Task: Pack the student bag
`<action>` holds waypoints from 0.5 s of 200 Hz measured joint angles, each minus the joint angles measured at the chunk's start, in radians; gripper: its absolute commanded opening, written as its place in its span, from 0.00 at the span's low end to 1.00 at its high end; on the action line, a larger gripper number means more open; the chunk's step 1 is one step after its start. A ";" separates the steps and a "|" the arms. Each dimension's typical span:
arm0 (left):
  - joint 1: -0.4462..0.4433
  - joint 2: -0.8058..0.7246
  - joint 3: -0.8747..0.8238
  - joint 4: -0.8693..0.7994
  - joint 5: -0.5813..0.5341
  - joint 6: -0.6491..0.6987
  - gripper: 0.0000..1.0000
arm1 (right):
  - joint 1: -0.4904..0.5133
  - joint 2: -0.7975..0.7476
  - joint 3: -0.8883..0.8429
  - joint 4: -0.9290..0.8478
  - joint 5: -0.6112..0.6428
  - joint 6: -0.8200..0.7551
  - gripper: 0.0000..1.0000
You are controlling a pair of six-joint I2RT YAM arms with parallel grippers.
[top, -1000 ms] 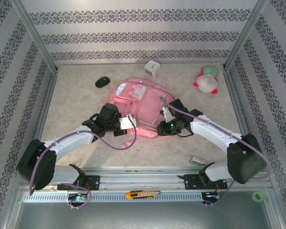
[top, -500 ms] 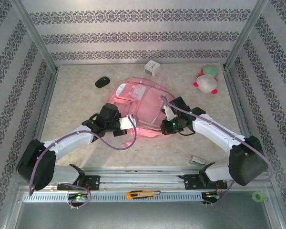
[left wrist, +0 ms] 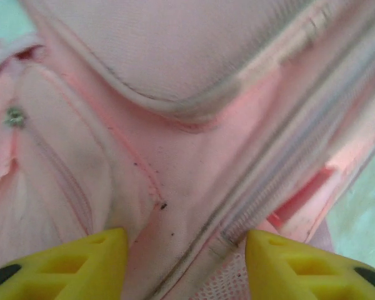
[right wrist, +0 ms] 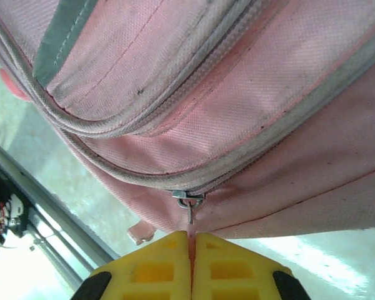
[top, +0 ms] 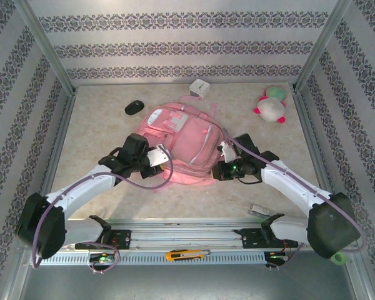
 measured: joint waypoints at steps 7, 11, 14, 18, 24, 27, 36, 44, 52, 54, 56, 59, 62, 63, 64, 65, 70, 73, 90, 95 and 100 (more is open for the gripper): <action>0.000 -0.024 0.000 0.008 -0.024 -0.079 0.63 | 0.013 -0.014 -0.015 0.015 -0.002 0.017 0.00; 0.001 -0.037 0.000 0.011 -0.039 -0.120 0.65 | 0.021 -0.023 -0.024 0.023 -0.003 0.027 0.00; 0.001 -0.051 0.000 0.014 -0.055 -0.168 0.66 | 0.026 -0.029 -0.030 0.027 -0.004 0.035 0.00; 0.002 -0.064 0.000 0.018 -0.072 -0.214 0.67 | 0.031 -0.035 -0.037 0.033 -0.005 0.042 0.00; 0.002 -0.088 -0.001 0.024 -0.106 -0.304 0.66 | 0.039 -0.045 -0.047 0.042 -0.006 0.056 0.00; 0.002 -0.099 -0.002 0.027 -0.122 -0.346 0.66 | 0.042 -0.048 -0.051 0.047 -0.007 0.061 0.00; 0.006 -0.131 -0.008 0.038 -0.169 -0.485 0.64 | 0.053 -0.057 -0.063 0.060 -0.008 0.077 0.00; 0.010 -0.157 -0.018 0.042 -0.207 -0.607 0.62 | 0.059 -0.061 -0.070 0.068 -0.008 0.090 0.00; 0.013 -0.177 -0.035 0.053 -0.233 -0.721 0.61 | 0.064 -0.062 -0.076 0.077 -0.006 0.100 0.00; 0.014 -0.181 -0.041 0.058 -0.238 -0.750 0.61 | 0.065 -0.062 -0.077 0.079 -0.006 0.102 0.00; 0.014 -0.184 -0.047 0.062 -0.244 -0.778 0.61 | 0.068 -0.062 -0.078 0.081 -0.006 0.106 0.00; 0.017 -0.188 -0.057 0.070 -0.249 -0.812 0.61 | 0.071 -0.062 -0.080 0.084 -0.004 0.111 0.00; 0.019 -0.191 -0.068 0.078 -0.252 -0.847 0.61 | 0.076 -0.062 -0.082 0.087 -0.004 0.116 0.00; 0.019 -0.192 -0.073 0.082 -0.254 -0.863 0.60 | 0.077 -0.062 -0.082 0.090 -0.003 0.119 0.00; 0.020 -0.192 -0.076 0.084 -0.255 -0.869 0.60 | 0.078 -0.062 -0.083 0.090 -0.002 0.119 0.00; 0.020 -0.193 -0.081 0.087 -0.257 -0.885 0.60 | 0.079 -0.062 -0.084 0.092 -0.001 0.120 0.00; 0.022 -0.192 -0.101 0.099 -0.264 -0.938 0.59 | 0.089 -0.062 -0.085 0.098 0.001 0.128 0.00; 0.024 -0.190 -0.113 0.105 -0.266 -0.966 0.59 | 0.095 -0.062 -0.086 0.102 0.002 0.132 0.00; 0.043 -0.154 -0.169 0.129 -0.272 -1.107 0.58 | 0.143 -0.062 -0.092 0.133 0.011 0.167 0.00; 0.055 -0.138 -0.180 0.138 -0.271 -1.142 0.58 | 0.161 -0.062 -0.094 0.143 0.013 0.176 0.00; 0.066 -0.121 -0.191 0.151 -0.267 -1.172 0.58 | 0.178 -0.062 -0.097 0.154 0.017 0.185 0.00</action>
